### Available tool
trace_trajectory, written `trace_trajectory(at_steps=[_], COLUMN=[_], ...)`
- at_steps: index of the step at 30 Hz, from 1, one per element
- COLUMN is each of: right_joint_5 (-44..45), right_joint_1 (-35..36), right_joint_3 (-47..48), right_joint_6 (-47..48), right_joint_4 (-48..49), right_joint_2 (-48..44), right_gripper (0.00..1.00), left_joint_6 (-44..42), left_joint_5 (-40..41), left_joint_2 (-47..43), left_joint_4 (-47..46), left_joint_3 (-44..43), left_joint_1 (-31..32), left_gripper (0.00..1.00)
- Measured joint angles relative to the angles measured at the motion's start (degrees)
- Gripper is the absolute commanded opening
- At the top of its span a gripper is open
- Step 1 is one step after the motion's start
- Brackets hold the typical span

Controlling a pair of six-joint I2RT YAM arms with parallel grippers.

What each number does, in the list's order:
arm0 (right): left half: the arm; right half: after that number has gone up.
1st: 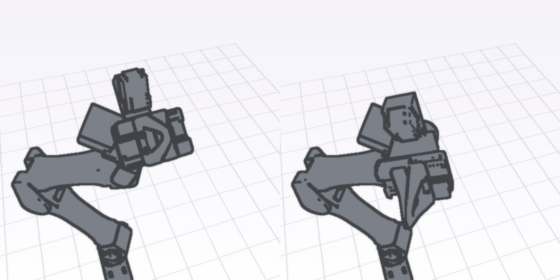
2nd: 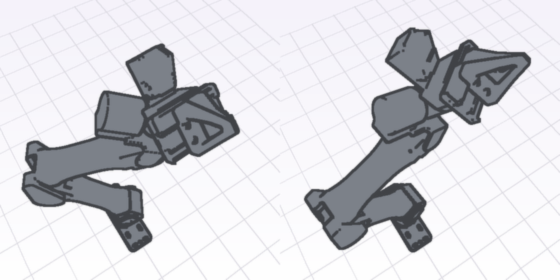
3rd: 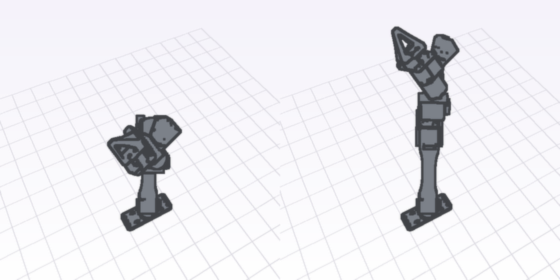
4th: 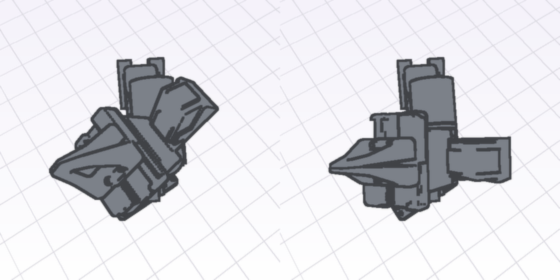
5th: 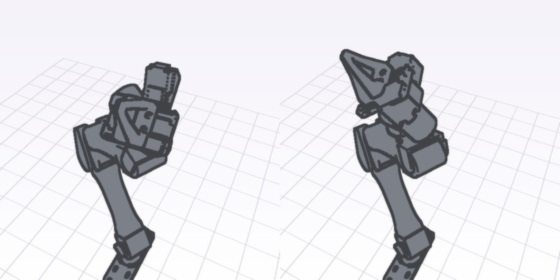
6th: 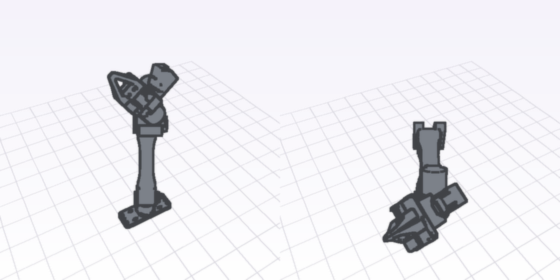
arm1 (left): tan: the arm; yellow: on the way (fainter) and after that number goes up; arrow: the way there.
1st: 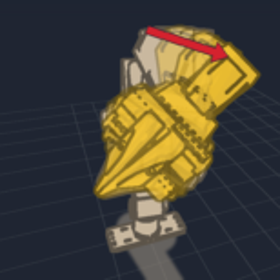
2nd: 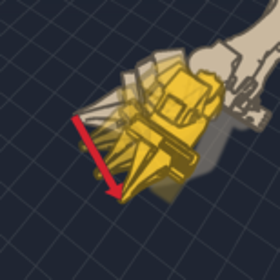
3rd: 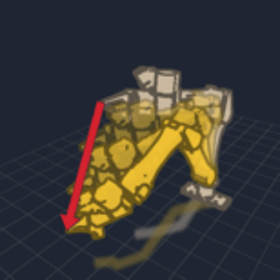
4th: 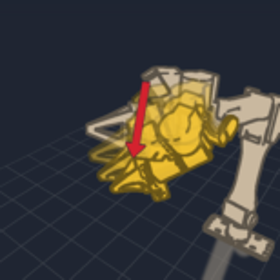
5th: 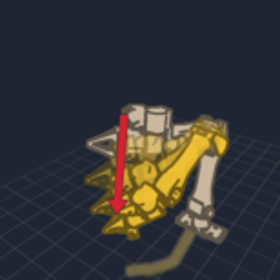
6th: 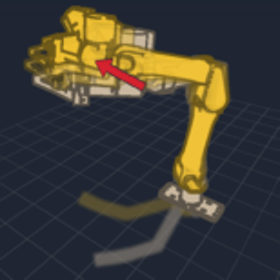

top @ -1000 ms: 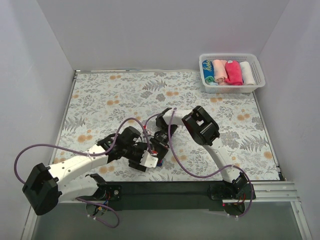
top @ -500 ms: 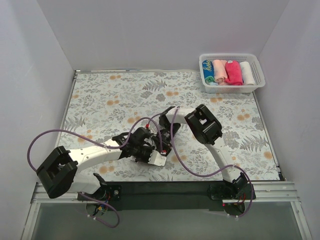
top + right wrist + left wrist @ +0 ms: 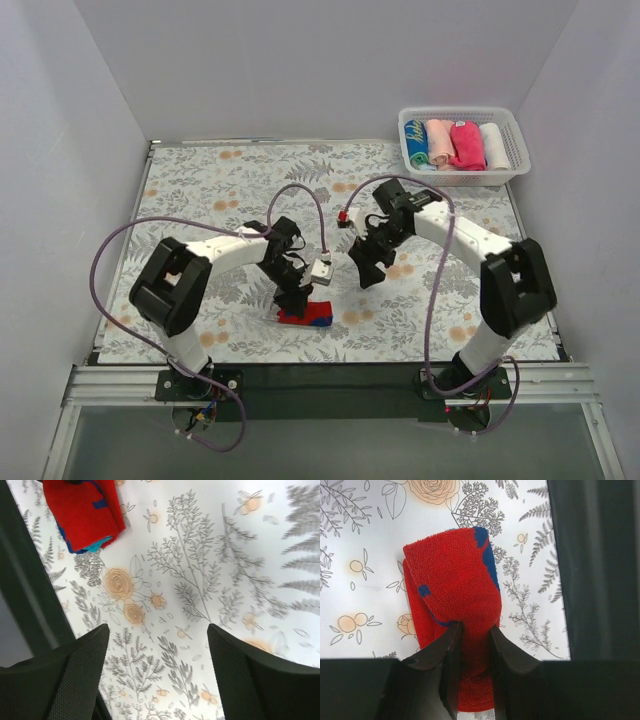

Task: Roll the towels
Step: Roll the towel

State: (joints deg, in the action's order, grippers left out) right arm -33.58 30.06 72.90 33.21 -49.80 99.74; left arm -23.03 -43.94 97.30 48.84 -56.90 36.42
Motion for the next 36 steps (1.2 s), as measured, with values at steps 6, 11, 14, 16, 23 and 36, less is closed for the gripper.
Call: trace_trajectory(at_steps=[6,11,14,16,23,36], right_joint_5=[9.7,17.25,19.69,20.87,24.63,26.27], right_joint_1=[3.87,13.09,18.62,21.53,29.49,32.33], right_joint_3=[-6.56,-7.21,-7.1,-6.75,-6.64,-9.31], right_joint_6=[-0.24,-0.33,-0.7,-1.49,-4.59,-4.33], right_joint_4=[6.99,11.19,13.18,14.16,21.57,31.89], right_joint_2=[-15.34,-15.91,-13.33,-11.39,-5.05,-0.59], right_gripper=[0.61,0.65,0.68,0.71,0.73,0.59], left_joint_6=[-2.69,-3.72,-3.96,-4.04,-5.01,-7.63], left_joint_5=[-9.35,-16.72,-19.43,-20.26,-21.03,-22.01], left_joint_2=[13.68,24.33,28.33,30.51,34.42,37.75], left_joint_4=[13.0,22.86,26.91,29.18,33.86,37.66], left_joint_3=[-10.23,-16.5,-18.45,-19.93,-23.39,-25.88], left_joint_1=[-5.18,-8.76,-10.45,-11.19,-12.28,-14.62], left_gripper=[0.09,0.09,0.09,0.09,0.09,0.1])
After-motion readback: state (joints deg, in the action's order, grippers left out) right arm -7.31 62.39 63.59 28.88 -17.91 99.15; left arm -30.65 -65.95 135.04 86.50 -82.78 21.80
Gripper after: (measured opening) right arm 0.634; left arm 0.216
